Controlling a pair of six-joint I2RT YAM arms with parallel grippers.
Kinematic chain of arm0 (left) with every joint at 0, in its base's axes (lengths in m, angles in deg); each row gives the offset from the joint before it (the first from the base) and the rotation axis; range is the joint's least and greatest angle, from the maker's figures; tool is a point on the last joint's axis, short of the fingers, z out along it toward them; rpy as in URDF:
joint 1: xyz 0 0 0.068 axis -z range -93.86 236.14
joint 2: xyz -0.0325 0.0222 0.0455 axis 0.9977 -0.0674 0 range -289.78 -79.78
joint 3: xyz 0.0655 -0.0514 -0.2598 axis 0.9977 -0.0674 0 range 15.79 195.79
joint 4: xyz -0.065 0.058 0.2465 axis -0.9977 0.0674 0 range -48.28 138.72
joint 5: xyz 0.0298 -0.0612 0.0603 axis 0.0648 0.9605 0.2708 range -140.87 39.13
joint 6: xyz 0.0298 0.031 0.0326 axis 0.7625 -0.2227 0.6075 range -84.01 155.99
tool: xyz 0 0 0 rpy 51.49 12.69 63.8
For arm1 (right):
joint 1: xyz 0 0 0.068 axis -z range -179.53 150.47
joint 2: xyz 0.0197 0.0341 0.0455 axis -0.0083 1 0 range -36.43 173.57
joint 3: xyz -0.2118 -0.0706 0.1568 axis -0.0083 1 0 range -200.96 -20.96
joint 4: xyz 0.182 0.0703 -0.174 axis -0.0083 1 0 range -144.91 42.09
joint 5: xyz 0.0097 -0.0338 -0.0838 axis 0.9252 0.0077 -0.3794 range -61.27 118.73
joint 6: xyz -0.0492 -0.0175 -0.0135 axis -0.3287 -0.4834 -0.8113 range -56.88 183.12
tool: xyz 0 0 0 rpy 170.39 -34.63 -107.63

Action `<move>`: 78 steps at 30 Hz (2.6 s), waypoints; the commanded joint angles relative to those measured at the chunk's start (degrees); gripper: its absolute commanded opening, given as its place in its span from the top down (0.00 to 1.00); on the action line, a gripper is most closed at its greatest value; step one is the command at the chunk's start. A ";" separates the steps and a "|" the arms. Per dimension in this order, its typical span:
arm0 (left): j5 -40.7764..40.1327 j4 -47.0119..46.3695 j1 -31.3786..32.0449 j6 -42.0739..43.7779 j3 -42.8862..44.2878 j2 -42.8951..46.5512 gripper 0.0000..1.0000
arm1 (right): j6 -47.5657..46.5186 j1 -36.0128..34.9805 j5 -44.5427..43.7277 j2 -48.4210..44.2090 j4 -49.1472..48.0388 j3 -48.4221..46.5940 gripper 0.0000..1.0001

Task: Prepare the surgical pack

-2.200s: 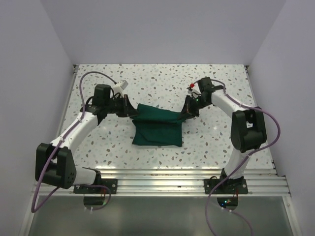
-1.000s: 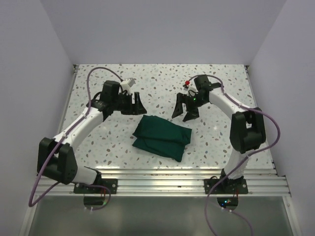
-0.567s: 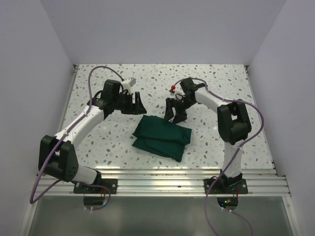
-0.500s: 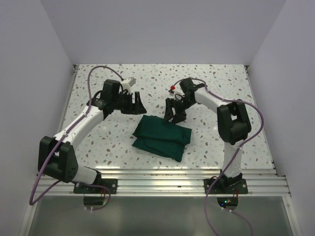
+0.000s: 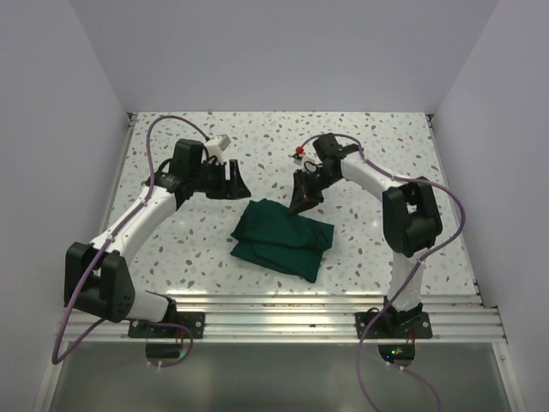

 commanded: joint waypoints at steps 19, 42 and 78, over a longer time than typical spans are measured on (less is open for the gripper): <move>0.66 0.79 -2.93 0.45 -3.02 2.31 0.31 | -2.79 -13.97 4.52 -24.34 5.24 25.27 1.00; -16.75 17.23 0.58 -3.33 1.20 -10.52 0.83 | 10.84 5.89 -36.35 -22.60 13.85 20.36 0.69; 0.91 4.76 -8.73 -8.34 -11.54 -0.24 0.32 | 1.96 11.69 -9.94 -14.39 4.81 10.50 0.22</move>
